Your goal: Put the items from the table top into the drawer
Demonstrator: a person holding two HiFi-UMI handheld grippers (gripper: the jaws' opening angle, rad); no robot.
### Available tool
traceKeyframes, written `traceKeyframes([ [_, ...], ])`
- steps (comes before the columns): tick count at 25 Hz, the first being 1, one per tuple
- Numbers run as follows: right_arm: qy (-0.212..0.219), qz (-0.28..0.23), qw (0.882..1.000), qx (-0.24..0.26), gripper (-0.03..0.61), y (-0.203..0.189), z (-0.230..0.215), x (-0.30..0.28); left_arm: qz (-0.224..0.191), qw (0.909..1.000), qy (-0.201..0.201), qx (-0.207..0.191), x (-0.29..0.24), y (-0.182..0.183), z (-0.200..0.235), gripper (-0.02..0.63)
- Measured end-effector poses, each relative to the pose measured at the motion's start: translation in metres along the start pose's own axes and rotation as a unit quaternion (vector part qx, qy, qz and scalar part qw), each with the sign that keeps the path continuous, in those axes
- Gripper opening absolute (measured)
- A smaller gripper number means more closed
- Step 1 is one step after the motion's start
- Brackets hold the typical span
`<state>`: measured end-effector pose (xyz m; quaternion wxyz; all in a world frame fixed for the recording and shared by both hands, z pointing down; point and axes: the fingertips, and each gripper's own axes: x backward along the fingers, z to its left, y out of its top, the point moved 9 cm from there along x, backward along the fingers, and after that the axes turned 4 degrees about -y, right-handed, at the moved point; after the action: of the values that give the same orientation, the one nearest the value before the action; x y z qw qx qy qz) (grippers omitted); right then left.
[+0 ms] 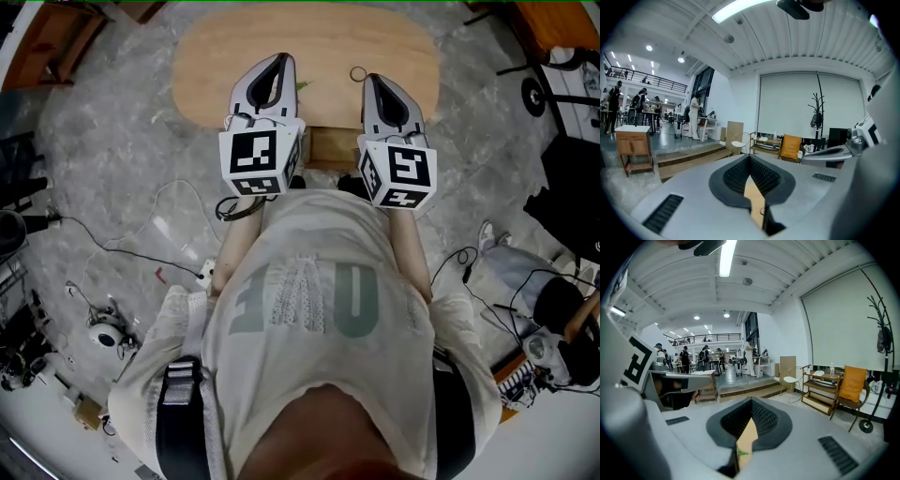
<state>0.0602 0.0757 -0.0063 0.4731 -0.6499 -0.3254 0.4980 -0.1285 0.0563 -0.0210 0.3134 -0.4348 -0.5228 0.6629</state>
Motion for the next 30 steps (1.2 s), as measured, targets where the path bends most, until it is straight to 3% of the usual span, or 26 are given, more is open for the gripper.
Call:
traceKeyframes([
  [6,0.019,-0.001,1.0,-0.005,0.005,0.0,-0.011,-0.004,0.005,1.0,0.002,-0.001,-0.006,-0.002,-0.012,0.006],
  [14,0.03,0.019,0.999,0.015,0.005,0.008,-0.028,-0.05,0.019,0.9997,0.008,0.012,-0.042,-0.01,0.01,0.006],
  [20,0.058,0.036,0.997,0.019,0.005,-0.056,-0.04,-0.087,0.033,0.9989,0.029,0.015,-0.064,-0.089,0.02,0.006],
  [30,0.122,0.067,0.988,0.072,0.005,-0.212,-0.021,-0.168,0.045,0.9974,0.054,0.018,-0.099,-0.246,0.048,0.006],
])
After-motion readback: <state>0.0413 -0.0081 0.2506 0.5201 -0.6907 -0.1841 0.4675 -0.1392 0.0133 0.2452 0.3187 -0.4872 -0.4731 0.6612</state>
